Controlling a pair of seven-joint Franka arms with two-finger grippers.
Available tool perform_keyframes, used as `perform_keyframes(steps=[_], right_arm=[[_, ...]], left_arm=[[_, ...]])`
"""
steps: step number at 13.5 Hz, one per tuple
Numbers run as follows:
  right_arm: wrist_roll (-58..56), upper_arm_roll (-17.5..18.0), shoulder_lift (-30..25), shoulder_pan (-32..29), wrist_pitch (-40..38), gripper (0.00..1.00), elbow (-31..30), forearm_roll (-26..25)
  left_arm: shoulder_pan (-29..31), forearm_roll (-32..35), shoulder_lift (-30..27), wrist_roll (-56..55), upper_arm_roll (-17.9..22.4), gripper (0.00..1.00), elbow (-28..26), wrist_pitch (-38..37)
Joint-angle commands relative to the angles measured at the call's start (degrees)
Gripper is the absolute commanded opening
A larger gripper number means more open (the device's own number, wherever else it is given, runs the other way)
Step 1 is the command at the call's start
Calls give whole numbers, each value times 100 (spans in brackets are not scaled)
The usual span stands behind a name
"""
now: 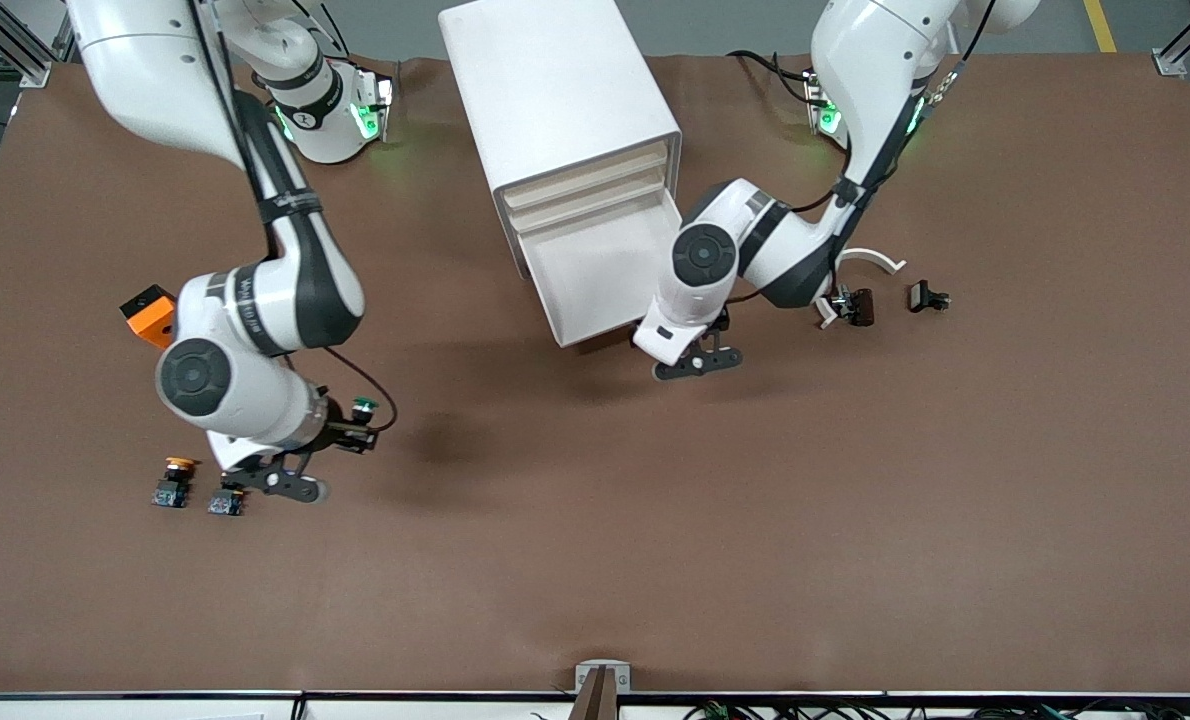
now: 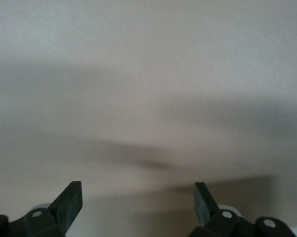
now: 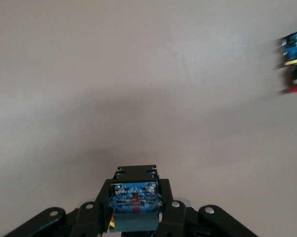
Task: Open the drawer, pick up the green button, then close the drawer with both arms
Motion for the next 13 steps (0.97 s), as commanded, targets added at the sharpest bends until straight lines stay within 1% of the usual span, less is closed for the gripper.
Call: perform_keyframes(steps=[1,7,11,13], right_arm=[[-430,105,122,-363,196,0,-19,50],[-1134,105,816,-864,1154,0,51,7],[-1652,105,1150,-1224,1234,0,235,7],[-1715,105,1299,-1251,1313,0,367,7]], left_arm=[[-254,142,-20,-228,30,100,-72,82],[-659,133,41,-756,21,100,-54,126],[-861,133,33,-1037,4,100,-28,126],[-1010,133,33,-1256,4,100,-37,126]])
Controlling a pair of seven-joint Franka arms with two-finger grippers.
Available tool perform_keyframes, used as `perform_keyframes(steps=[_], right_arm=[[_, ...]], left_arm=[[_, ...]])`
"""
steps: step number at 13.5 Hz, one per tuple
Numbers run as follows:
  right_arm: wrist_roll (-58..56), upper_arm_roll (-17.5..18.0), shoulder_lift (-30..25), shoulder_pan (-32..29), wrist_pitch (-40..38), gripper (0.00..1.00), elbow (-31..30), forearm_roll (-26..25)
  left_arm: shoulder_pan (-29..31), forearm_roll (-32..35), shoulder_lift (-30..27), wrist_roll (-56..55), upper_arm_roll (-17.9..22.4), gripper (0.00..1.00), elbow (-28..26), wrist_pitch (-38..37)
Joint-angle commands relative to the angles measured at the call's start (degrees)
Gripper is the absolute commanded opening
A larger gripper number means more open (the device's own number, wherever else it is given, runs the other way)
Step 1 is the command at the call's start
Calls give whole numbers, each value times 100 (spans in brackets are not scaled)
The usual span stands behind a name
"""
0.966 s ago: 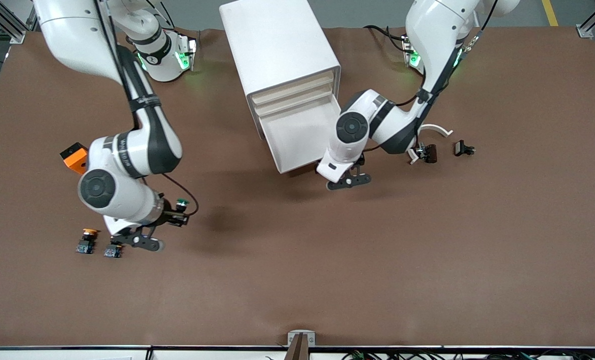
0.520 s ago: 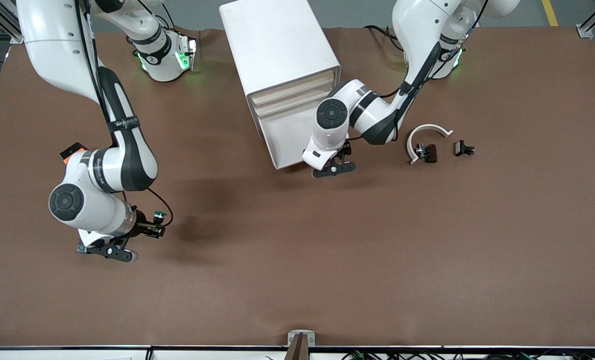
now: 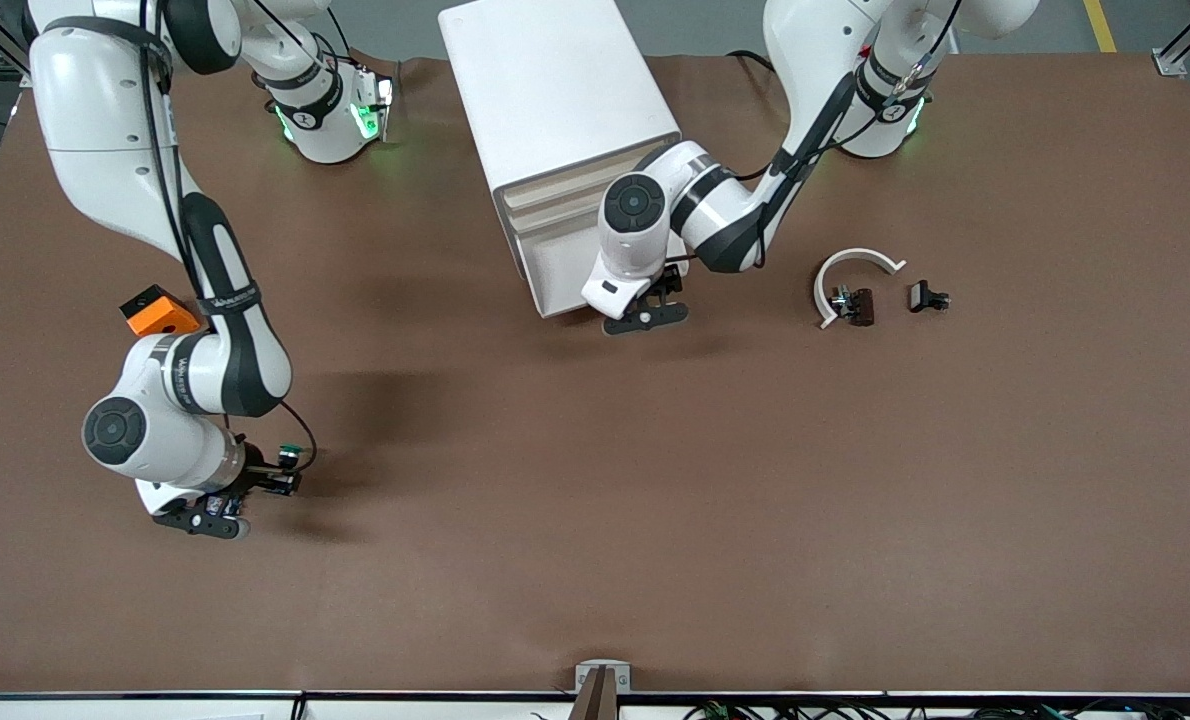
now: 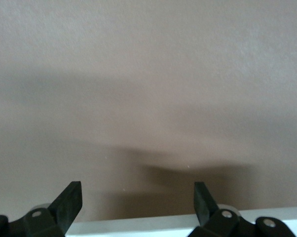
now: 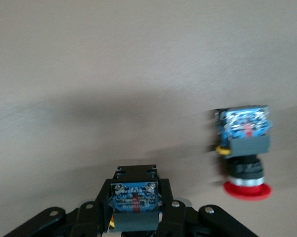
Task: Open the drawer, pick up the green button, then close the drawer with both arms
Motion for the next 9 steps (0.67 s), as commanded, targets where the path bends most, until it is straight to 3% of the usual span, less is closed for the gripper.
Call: perform_keyframes(steps=[1,5,9], right_arm=[[-128,102,301,-125,27,0,427,10],[-119,111,732,-170,18,0,1007,28],[-76,120,838,-161,18,0,1131,45]], left_arm=[[-257,105,-8,-408,-5,100,-33,89],[-573,105,-17,-734,-40,100,-59,71],[-609,18,-43,-989,-242,100,-15,54]])
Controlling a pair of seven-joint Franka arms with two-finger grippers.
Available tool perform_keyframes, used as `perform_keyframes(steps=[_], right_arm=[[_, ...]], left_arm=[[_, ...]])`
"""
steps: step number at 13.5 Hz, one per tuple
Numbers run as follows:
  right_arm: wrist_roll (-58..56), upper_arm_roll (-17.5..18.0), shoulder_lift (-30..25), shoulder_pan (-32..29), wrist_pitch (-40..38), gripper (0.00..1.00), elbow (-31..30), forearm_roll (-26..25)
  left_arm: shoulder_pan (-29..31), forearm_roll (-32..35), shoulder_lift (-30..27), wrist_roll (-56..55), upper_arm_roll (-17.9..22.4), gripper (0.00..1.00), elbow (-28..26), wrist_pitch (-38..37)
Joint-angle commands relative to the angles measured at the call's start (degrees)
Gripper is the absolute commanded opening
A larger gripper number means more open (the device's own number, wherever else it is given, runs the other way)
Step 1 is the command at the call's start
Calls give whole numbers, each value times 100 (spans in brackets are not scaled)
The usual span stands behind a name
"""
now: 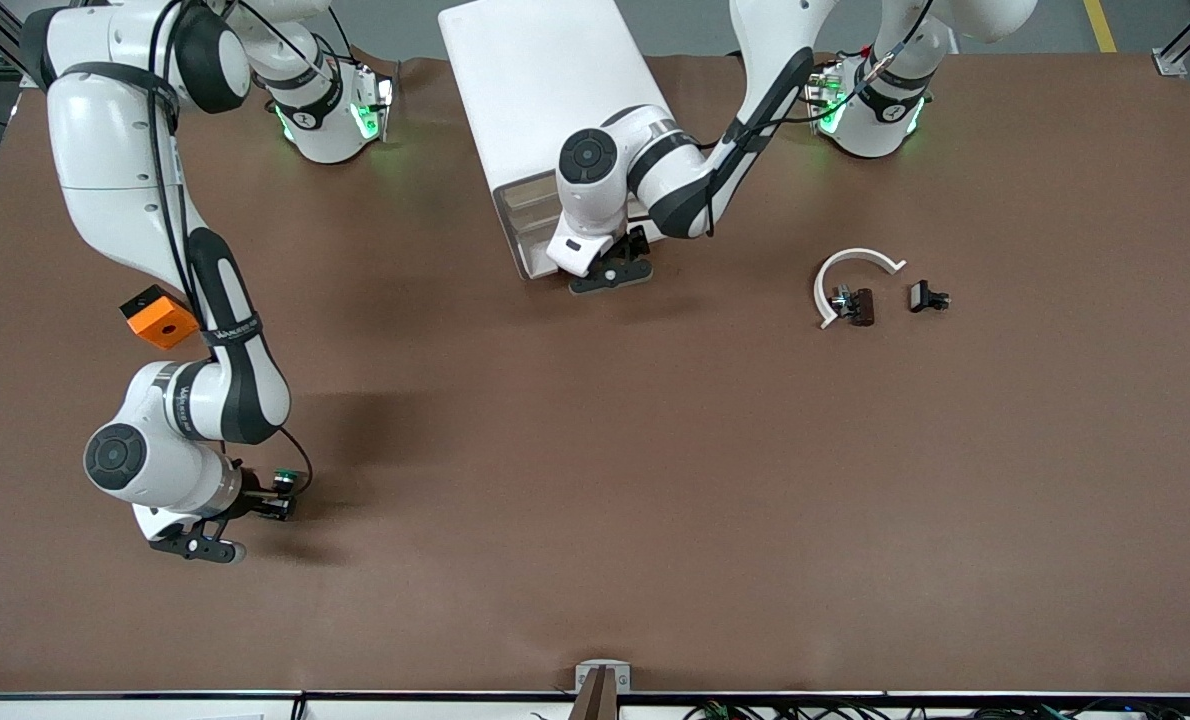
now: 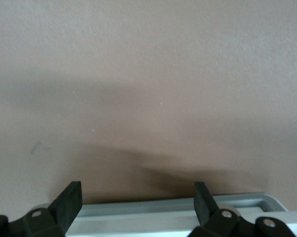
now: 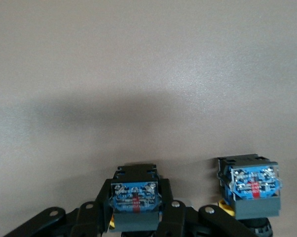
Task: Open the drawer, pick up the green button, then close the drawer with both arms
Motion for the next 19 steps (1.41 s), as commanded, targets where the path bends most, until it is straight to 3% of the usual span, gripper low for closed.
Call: perform_keyframes(steps=[1,9,13,14,15,19], right_arm=[[-4,108,167,-105,-38,0,289,63],[224,134,360,-70,-82,0,588,80],[321,134,387,-43,-90,0,615,80],[304,134,387,-43,-90,23,615,80],[252,126,378,-34,-64,99,615,63],[216,134,316,-43,-492,100,824,63]], left_arm=[[10,-61,-46,-136,-165,100,-14,51],[98,-1993,15,-83,-192,100,48,51],[133,-2153,86,-75,-192,100,48,51],[142,-2153,77,-57,-174,100,56,51],[159,-2127,68,-40,-139,100,74,51],[738,-1935,42,276,-113,100,486,42]])
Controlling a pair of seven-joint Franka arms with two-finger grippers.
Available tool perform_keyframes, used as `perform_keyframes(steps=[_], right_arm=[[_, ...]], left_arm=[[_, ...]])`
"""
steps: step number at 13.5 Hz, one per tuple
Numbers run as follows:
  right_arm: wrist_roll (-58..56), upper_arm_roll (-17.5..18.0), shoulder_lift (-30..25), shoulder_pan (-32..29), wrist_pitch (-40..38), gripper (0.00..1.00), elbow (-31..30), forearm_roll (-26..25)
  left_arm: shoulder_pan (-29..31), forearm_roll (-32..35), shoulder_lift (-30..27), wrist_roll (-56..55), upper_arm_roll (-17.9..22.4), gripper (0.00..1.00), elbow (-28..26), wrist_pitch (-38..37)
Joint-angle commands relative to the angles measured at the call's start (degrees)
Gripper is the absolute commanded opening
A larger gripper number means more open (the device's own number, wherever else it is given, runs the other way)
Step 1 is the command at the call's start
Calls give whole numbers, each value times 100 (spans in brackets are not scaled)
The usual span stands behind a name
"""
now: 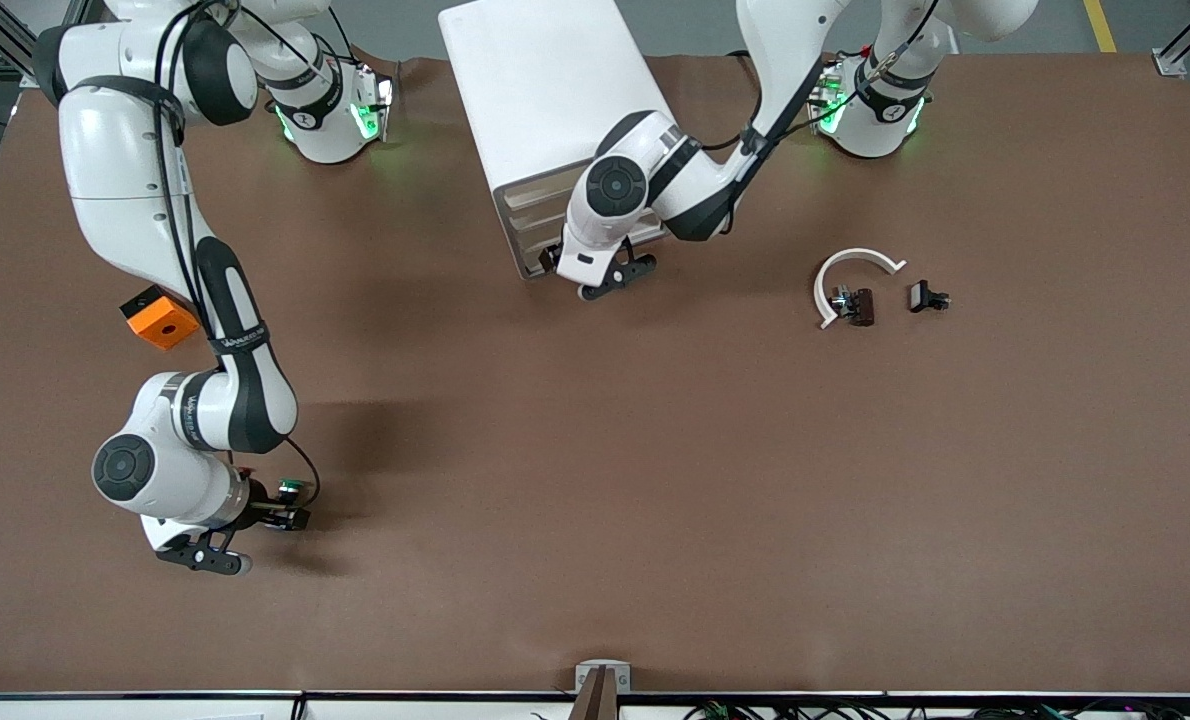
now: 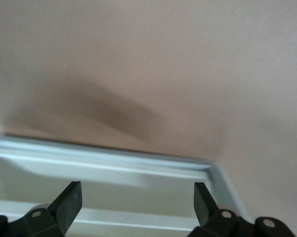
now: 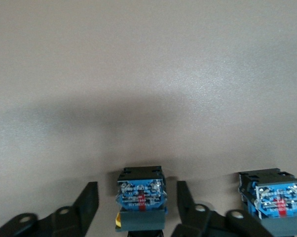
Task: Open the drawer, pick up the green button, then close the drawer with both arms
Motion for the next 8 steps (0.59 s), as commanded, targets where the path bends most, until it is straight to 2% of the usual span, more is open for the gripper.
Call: perform_keyframes(steps=[1,3,5,8], right_arm=[[7,43,70,-66,-760,100,598,59],[7,43,-70,-84,-1377,100,819,59],[7,34,-281,-75,-1896,100,820,59],[-19,-18,-938,-75,-2766,100,820,16]], left_arm=[[494,249,-11,237,-28,100,313,-39],[872,636,-150,420,-37,100,392,-57],[1259,655,-431,1121,-37,100,384,-118],[1760,655,-1002,1983,-37,100,244,-574]])
